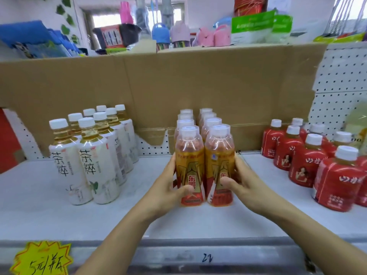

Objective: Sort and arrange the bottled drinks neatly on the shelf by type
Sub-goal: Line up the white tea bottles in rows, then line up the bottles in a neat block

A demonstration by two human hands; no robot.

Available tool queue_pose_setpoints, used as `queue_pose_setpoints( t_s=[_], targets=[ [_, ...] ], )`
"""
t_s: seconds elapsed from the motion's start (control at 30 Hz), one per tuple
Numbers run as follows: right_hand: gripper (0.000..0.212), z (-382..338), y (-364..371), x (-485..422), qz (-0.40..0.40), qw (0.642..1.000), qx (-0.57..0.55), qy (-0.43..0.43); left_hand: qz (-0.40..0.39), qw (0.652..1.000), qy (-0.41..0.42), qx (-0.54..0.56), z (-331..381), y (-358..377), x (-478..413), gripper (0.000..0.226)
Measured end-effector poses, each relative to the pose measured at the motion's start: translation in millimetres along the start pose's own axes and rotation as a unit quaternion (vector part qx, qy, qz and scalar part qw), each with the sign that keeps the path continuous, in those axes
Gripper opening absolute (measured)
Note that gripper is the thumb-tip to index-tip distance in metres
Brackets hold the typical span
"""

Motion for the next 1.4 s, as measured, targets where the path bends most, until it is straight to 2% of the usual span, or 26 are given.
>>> queue_pose_setpoints(
  t_s=[0.2, 0.27, 0.3, 0.37, 0.4, 0.47, 0.5, 0.6, 0.67, 0.73, 0.9, 1.0, 1.1, 1.17, 1.2, 1.23, 1.27, 1.33, 1.4],
  targets=[
    [0.062, 10, 3, -10, 0.001, 1.000, -0.022, 0.013, -0.001, 1.000, -0.019, 0.024, -11, -3, -7, 0.083],
    [0.061, 16, -1, -18, -0.003, 1.000, -0.021, 0.006, -0.007, 1.000, -0.011, 0.027, -7, -6, -16, 0.089],
    [0.065, 17, -7, -28, 0.005, 0.999, -0.036, 0.015, 0.005, 0.999, -0.017, 0.048, -4, -11, -25, 0.100],
    [0.084, 23, -30, -49, 0.085, 0.988, -0.098, 0.082, 0.074, 0.988, -0.040, 0.127, 2, -29, -48, 0.122],
    [0.091, 20, -41, -60, 0.120, 0.980, -0.122, 0.102, 0.100, 0.985, -0.035, 0.138, 15, -35, -59, 0.118],
    [0.102, 1, -58, -81, 0.142, 0.974, -0.146, 0.094, 0.135, 0.981, -0.002, 0.141, 41, -48, -85, 0.100],
    [0.103, -8, -63, -91, 0.138, 0.970, -0.173, 0.102, 0.144, 0.978, 0.001, 0.154, 53, -50, -97, 0.093],
    [0.091, -6, -61, -119, 0.114, 0.935, -0.283, 0.182, 0.158, 0.952, -0.095, 0.243, 44, -51, -125, 0.077],
    [0.095, 5, -42, -127, 0.050, 0.901, -0.356, 0.242, 0.133, 0.922, -0.185, 0.315, 22, -39, -131, 0.081],
    [0.096, 7, -27, -124, -0.012, 0.903, -0.340, 0.263, 0.105, 0.912, -0.219, 0.331, 3, -33, -137, 0.093],
    [0.099, 11, -24, -132, -0.044, 0.927, -0.296, 0.227, 0.093, 0.920, -0.204, 0.322, 1, -33, -146, 0.098],
    [0.094, 8, -20, -126, -0.062, 0.937, -0.285, 0.193, 0.028, 0.945, -0.169, 0.278, 6, -28, -141, 0.089],
    [0.097, 11, -26, -106, -0.043, 0.946, -0.281, 0.157, 0.012, 0.974, -0.104, 0.199, 1, -26, -125, 0.075],
    [0.087, 9, -26, -81, -0.039, 0.961, -0.259, 0.087, 0.026, 0.986, -0.061, 0.150, -5, -29, -108, 0.066],
    [0.075, 7, -23, -66, -0.043, 0.970, -0.232, 0.050, 0.031, 0.986, -0.061, 0.149, -17, -32, -101, 0.084],
    [0.061, 7, -17, -52, -0.045, 0.978, -0.203, 0.032, 0.011, 0.989, -0.057, 0.139, -24, -32, -91, 0.108],
    [0.051, 7, -11, -40, -0.049, 0.983, -0.177, 0.024, -0.020, 0.991, -0.044, 0.122, -25, -25, -76, 0.123],
    [0.067, 11, -2, -28, -0.041, 0.991, -0.128, 0.013, -0.056, 0.997, 0.001, 0.046, -26, -14, -53, 0.133],
    [0.072, 12, -2, -25, -0.004, 0.997, -0.080, 0.018, -0.023, 0.999, 0.021, 0.028, -25, -17, -41, 0.134]
  ],
)
Point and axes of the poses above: each hand's wrist, its own x-axis away from the middle knuckle, its own y-axis out of the palm, z = x × y, the point moved 8 cm from there along -x, towards the middle knuckle, and after that the axes turned 12 degrees about x, right-handed, at the moved point
